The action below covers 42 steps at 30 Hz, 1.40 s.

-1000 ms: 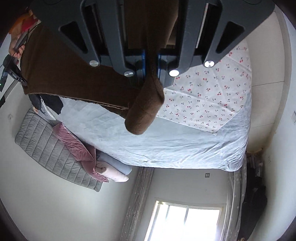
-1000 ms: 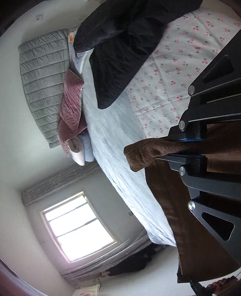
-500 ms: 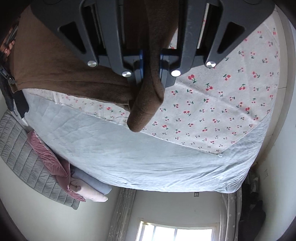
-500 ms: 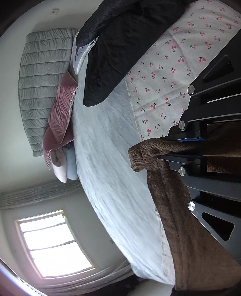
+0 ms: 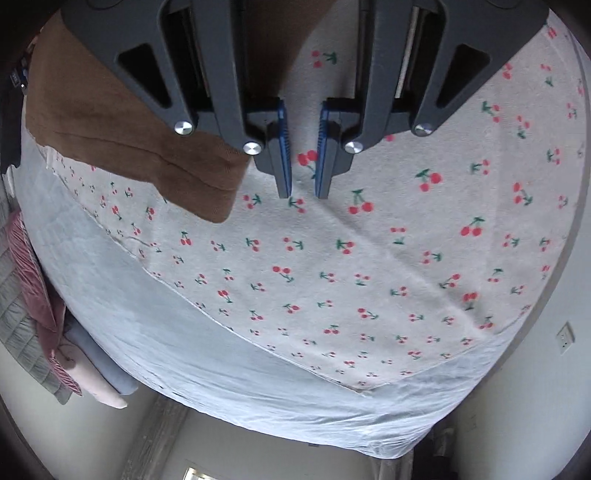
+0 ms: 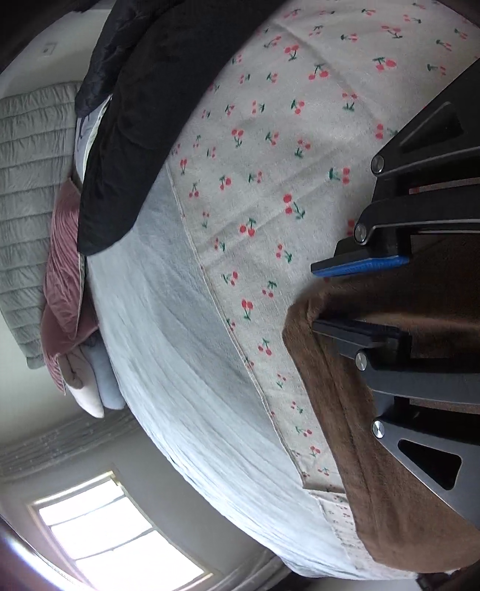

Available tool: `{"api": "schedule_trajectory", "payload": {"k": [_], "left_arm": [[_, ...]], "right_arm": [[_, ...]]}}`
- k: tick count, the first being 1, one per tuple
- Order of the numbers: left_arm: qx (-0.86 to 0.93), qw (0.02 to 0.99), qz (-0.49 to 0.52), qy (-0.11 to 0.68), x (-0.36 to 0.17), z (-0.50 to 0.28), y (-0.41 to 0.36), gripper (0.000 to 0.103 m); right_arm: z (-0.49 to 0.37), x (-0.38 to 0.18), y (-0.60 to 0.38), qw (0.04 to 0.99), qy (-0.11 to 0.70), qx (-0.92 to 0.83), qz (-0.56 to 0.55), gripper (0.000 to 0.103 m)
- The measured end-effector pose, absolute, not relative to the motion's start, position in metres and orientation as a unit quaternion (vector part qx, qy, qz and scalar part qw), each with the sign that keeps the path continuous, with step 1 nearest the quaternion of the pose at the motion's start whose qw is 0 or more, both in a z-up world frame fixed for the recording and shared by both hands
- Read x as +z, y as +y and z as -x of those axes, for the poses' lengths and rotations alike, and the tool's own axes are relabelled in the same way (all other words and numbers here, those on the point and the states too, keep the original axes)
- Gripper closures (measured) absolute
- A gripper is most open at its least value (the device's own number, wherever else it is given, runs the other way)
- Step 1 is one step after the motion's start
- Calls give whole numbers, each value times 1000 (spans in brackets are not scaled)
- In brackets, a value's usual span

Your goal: Fold large clothes

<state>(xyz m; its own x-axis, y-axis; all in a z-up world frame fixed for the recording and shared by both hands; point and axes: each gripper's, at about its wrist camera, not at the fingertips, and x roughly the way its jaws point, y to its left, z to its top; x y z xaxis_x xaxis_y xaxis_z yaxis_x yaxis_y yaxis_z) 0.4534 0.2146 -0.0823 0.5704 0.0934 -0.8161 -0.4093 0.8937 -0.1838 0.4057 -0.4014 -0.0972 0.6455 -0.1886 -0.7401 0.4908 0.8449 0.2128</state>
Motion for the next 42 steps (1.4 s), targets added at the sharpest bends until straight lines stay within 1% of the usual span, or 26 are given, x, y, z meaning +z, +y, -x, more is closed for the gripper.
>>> {"api": "schedule_trajectory", "payload": {"k": [1,2,3,4,5,6,7,8,9,10,11,12,14,16,18,21,23,26,28,30,32,34,37,39,42], "left_arm": [[156,874,171,426,-73,-445,213,88],[159,882,163,413,-64,-438,210,82],[157,888,154,405,-56,-432,206,67],[153,893,143,398,-47,-425,200,58],[145,898,134,393,-38,-420,193,46],[130,903,123,391,-29,-413,182,44],[114,907,112,389,-21,-408,171,43],[101,910,101,390,-14,-405,160,40],[84,913,89,390,-8,-401,145,33],[71,916,79,388,-3,-397,131,28],[54,919,66,385,2,-393,113,22],[39,922,55,381,4,-393,98,21],[8,924,32,382,5,-393,68,20],[-5,923,10,386,1,-396,46,17],[-7,920,-7,393,-9,-400,33,10],[-7,911,-27,411,-33,-414,26,8],[-13,911,-51,409,-49,-423,30,7],[15,913,-93,397,-62,-438,49,7],[34,903,-74,422,-71,-454,79,7],[60,890,-60,448,-81,-468,109,7],[63,881,-37,467,-88,-475,133,7],[94,875,-35,474,-86,-479,152,7],[134,877,-84,454,-70,-471,159,8],[136,887,-109,428,-52,-452,152,8],[103,903,-120,400,-27,-409,123,8]], "right_arm": [[-399,-92,-406,879,369,-226,-201,75],[-391,-86,-410,878,360,-236,-207,73],[-384,-80,-411,882,350,-232,-214,72],[-378,-73,-408,887,344,-226,-209,70],[-373,-65,-402,893,341,-221,-194,62],[-369,-57,-394,899,335,-216,-180,54],[-364,-48,-382,907,326,-210,-163,51],[-360,-38,-367,915,317,-203,-147,45],[-360,-31,-354,920,312,-194,-139,38],[-359,-23,-336,926,308,-175,-130,35],[-360,-17,-314,931,309,-149,-120,29],[-365,-14,-295,935,314,-126,-109,25],[-377,-13,-249,937,333,-66,-76,23],[-384,-19,-205,935,352,-7,-38,23],[-385,-28,-175,935,355,23,-1,23],[-399,-45,-158,926,372,41,41,23],[-413,-60,-170,914,400,49,33,23],[-426,-76,-217,908,413,61,-25,14],[-433,-81,-251,910,414,9,-18,13],[-441,-94,-293,898,439,-41,-7,13],[-440,-102,-349,886,454,-70,-65,13],[-433,-101,-393,875,456,-131,-99,13],[-418,-91,-432,866,452,-177,-120,13],[-404,-77,-433,874,441,-182,-96,13],[-378,-54,-404,891,426,-145,-67,12]]}}
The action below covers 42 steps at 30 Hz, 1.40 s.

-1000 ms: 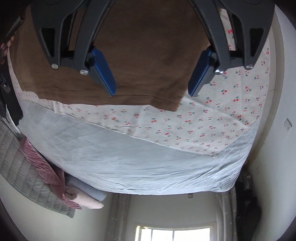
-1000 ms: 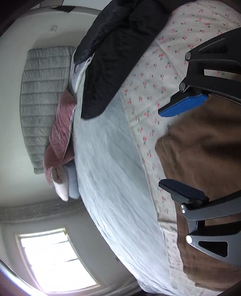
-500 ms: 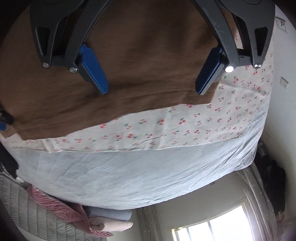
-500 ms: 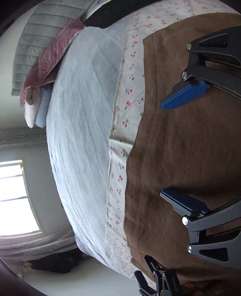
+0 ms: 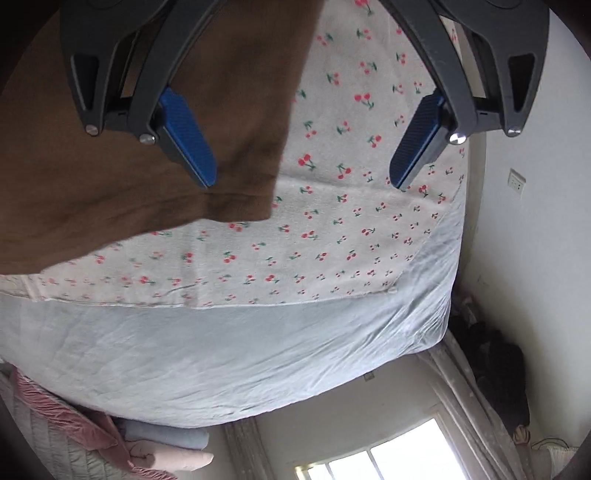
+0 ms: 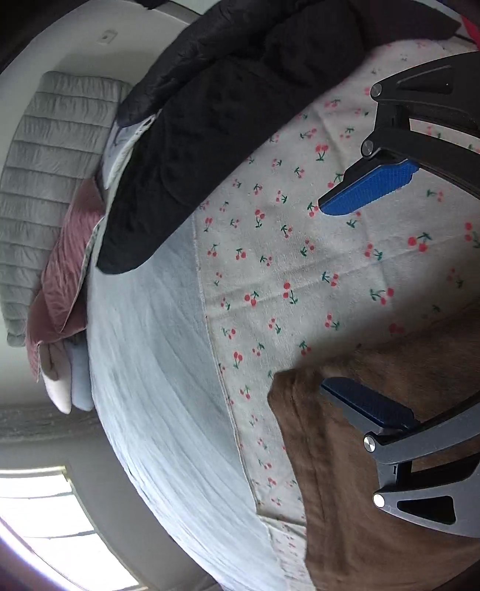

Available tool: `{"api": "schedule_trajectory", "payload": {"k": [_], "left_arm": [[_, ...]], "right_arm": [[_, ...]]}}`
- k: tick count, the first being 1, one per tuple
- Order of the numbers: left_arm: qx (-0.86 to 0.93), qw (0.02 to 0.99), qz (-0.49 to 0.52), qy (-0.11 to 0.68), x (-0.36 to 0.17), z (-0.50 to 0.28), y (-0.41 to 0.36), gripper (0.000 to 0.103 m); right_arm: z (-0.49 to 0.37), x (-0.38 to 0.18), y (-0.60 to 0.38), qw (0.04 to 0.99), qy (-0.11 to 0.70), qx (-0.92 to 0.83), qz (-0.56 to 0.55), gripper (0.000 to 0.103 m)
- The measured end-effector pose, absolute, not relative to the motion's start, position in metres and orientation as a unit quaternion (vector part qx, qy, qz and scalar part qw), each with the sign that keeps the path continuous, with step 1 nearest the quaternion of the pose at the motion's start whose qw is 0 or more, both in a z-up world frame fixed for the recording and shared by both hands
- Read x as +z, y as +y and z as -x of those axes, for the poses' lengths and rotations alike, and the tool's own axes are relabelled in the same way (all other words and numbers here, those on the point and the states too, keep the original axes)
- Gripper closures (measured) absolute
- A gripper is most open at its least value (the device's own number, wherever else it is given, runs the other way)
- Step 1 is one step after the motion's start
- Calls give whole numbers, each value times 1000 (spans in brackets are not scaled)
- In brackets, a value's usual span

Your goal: Fold large clothes

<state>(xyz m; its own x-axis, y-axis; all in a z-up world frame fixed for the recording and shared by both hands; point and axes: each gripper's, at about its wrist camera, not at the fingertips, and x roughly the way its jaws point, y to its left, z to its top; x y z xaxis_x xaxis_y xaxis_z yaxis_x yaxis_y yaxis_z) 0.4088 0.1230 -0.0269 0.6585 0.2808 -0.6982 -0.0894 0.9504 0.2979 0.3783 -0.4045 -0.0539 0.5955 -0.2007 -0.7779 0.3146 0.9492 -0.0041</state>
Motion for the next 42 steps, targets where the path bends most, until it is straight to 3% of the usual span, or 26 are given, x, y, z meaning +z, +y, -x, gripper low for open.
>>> {"api": "schedule_trajectory", "payload": {"k": [5,12,17,20,23,24,29,36,42], "left_arm": [[-31,916,-82,393,-4,-328,58,8],[-92,893,-85,432,-43,-260,26,8],[-57,893,-20,447,-61,-241,93,8],[-37,897,-32,439,-57,-222,118,8],[-21,895,-34,443,-57,-207,135,7],[8,890,-42,454,-59,-205,142,2],[45,868,49,493,-50,-187,186,2],[53,888,-15,457,7,-134,130,2],[10,901,-6,433,37,-79,65,1]], "right_arm": [[-327,-31,-295,905,422,0,-57,12],[-261,-47,-186,890,445,102,3,12],[-234,-74,-223,879,470,67,-40,12],[-216,-81,-265,874,480,32,-70,12],[-192,-77,-305,874,477,21,-93,12],[-180,-71,-311,874,476,19,-99,12],[-139,-58,-343,868,489,-25,-86,12],[-81,-8,-318,890,447,14,-88,12],[-41,20,-247,905,422,41,-40,12]]}}
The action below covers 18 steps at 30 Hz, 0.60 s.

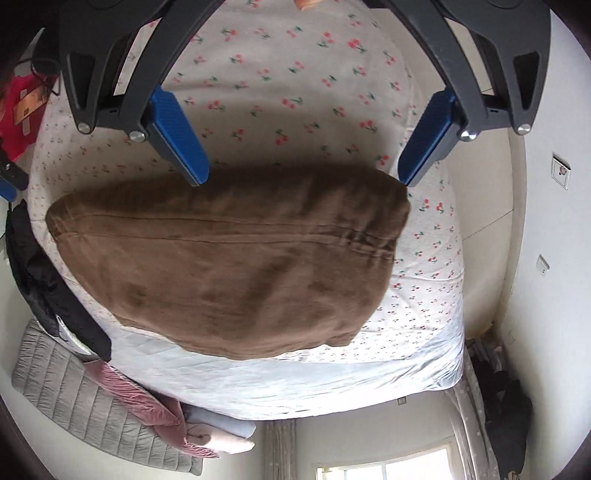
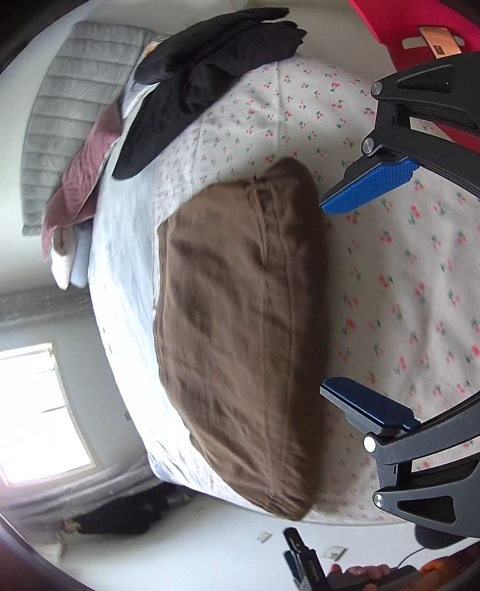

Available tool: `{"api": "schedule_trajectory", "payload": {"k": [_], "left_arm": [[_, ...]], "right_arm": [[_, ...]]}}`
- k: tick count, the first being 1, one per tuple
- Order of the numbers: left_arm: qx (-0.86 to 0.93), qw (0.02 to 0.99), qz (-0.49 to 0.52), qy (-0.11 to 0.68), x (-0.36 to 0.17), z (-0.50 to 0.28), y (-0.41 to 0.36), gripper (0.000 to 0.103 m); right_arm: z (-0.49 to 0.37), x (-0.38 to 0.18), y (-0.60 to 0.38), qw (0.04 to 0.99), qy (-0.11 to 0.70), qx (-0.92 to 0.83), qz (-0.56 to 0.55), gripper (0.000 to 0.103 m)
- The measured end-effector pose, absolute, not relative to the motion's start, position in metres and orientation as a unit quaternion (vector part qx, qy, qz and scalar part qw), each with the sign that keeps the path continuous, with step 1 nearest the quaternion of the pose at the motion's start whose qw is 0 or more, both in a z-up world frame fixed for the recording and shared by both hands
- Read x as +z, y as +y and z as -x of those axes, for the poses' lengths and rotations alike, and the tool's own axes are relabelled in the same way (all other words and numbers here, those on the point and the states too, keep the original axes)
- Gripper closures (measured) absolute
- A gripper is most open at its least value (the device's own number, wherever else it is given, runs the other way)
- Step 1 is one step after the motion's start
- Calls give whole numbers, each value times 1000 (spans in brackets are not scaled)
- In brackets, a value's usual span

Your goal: Fold large clothes

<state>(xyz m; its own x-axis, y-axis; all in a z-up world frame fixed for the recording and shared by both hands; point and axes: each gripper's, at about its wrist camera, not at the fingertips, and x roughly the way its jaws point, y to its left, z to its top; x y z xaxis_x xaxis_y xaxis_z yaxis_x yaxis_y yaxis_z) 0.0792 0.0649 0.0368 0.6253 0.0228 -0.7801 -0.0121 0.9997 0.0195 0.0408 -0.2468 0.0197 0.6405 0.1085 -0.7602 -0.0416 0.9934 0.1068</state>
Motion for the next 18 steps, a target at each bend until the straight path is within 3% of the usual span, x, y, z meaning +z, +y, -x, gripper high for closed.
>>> {"api": "schedule_trajectory", "payload": {"k": [18], "left_arm": [[12,889,-5,458,14,-21,-8,1]], "right_arm": [[-5,-2,-213,899,434,-30,-54,11]]}}
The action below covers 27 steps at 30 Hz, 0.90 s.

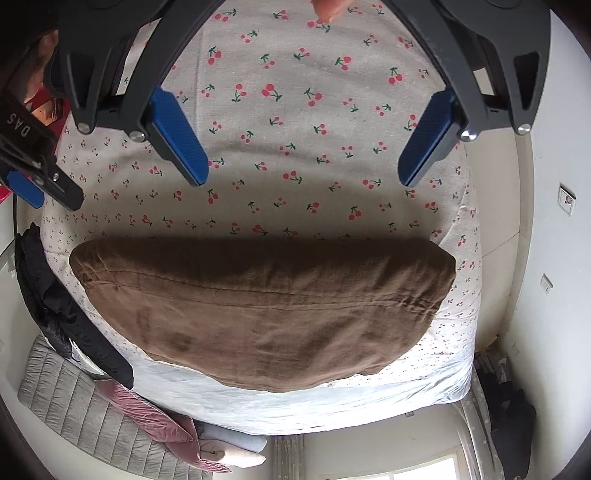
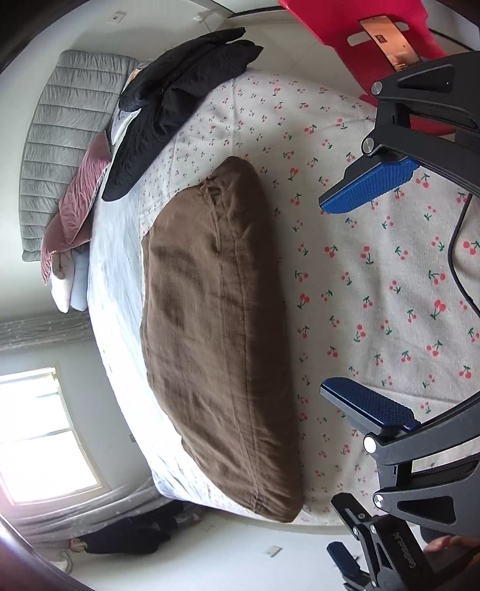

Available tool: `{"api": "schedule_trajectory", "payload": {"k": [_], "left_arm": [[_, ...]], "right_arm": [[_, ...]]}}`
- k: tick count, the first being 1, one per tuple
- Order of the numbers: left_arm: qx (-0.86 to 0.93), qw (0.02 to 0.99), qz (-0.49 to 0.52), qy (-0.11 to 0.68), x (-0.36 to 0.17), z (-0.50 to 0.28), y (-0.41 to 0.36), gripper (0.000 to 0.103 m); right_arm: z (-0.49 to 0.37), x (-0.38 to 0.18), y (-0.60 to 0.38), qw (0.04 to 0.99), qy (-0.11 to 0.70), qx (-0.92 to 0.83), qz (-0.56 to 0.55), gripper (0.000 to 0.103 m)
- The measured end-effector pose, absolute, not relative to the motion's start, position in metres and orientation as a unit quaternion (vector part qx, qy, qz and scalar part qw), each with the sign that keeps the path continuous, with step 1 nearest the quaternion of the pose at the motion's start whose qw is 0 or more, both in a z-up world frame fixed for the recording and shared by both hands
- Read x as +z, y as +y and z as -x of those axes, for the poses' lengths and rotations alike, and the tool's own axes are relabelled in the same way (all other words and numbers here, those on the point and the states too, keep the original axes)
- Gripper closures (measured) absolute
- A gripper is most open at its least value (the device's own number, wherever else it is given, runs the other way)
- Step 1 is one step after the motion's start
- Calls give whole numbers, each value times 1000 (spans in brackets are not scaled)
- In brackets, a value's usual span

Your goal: Fold large clothes

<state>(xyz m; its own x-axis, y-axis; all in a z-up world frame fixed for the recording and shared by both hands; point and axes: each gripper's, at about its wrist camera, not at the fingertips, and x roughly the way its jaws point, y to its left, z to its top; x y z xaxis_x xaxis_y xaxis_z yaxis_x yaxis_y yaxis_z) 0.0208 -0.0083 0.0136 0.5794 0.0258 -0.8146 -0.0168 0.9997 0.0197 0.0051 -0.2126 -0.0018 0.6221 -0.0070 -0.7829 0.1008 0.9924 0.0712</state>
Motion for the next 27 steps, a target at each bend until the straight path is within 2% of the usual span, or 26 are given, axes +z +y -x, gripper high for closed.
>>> {"api": "schedule_trajectory", "payload": {"k": [27], "left_arm": [[13,886,0,464,10,-28,-15,1]], "right_arm": [[-14,-13,-190,897,442,-5,-18,11]]}}
